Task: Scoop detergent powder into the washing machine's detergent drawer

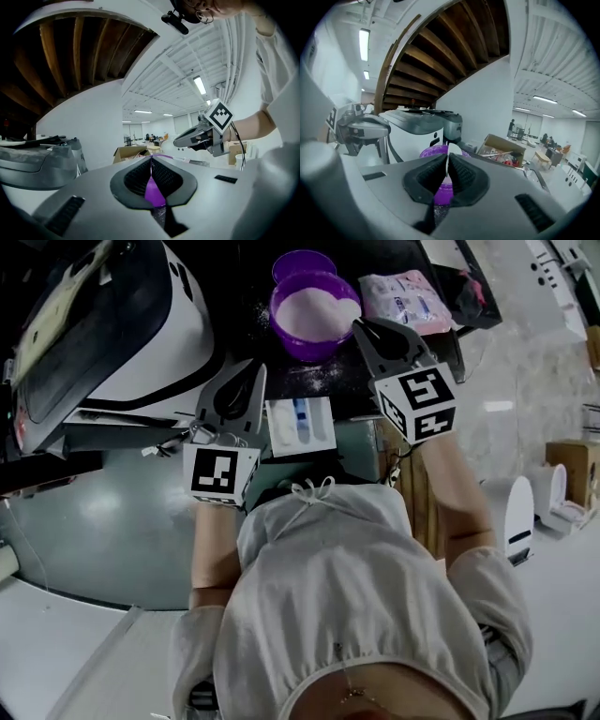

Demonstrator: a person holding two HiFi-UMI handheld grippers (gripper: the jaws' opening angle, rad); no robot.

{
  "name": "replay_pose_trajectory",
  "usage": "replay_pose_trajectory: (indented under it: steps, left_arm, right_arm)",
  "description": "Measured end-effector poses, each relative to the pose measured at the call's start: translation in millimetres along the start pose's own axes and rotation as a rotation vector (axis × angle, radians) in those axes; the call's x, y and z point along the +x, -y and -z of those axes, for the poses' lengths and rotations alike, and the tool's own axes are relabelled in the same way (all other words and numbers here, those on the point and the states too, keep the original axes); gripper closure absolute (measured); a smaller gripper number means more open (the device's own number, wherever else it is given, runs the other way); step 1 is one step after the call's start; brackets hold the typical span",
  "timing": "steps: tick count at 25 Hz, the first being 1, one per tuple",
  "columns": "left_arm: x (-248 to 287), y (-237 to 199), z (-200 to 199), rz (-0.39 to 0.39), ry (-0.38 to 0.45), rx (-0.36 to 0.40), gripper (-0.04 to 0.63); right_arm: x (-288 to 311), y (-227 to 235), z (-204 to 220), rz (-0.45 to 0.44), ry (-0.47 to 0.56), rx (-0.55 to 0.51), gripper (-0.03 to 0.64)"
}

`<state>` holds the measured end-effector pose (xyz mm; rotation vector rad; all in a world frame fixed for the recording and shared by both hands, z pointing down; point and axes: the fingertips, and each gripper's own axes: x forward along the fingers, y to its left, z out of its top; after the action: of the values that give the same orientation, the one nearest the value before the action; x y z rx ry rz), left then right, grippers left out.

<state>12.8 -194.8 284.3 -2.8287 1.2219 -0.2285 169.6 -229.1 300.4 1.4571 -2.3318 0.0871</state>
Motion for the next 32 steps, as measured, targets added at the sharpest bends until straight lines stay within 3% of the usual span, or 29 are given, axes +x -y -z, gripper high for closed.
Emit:
replay_pose_trajectory:
  steps: [8,12,17,20,23,27,32]
  left_arm:
    - [18.3,-8.3,1.5,-0.11,-0.029,0.005,0.572]
    - [18.2,-12.4,10.6,-0.149,-0.097,-0.012,0.572]
    - [24.3,-20.9,15.0,-0.191,-0.06,-0.025,0.572]
    - [24.5,-23.1,19.4,-0.203,-0.075,-0.053,0.572]
    - [27.9,-25.0,17.1,-0.203,-0.036,-0.041,0.572]
    - [27.2,-25.5,24.0,-0.198,-0.082,-0.067,0.572]
    - [25.9,-26.8,26.9,-0.19,-0.082,-0.073,0.572]
  right_arm:
    - [63.6,8.0,9.8,-0.221,-0.258,-0.207,0.604]
    - [88.5,-3.6,20.7,-0.337,-0.392,-0.344,0.604]
    - [111.0,-16.5,31.0,-0.451,-0.504,-0.498,0.604]
    - [124.5,-15.7,31.9,-0.442,-0.559,-0.595,0.604]
    - [136.5,-13.7,33.1,-0.422,-0.591,-0.668,0.604]
    - [148.1,-16.2,41.2,-0.432,-0.633,-0.697,0.604]
    - [158.6,-17.3,49.2,-0.441,-0.672,-0.701,0.604]
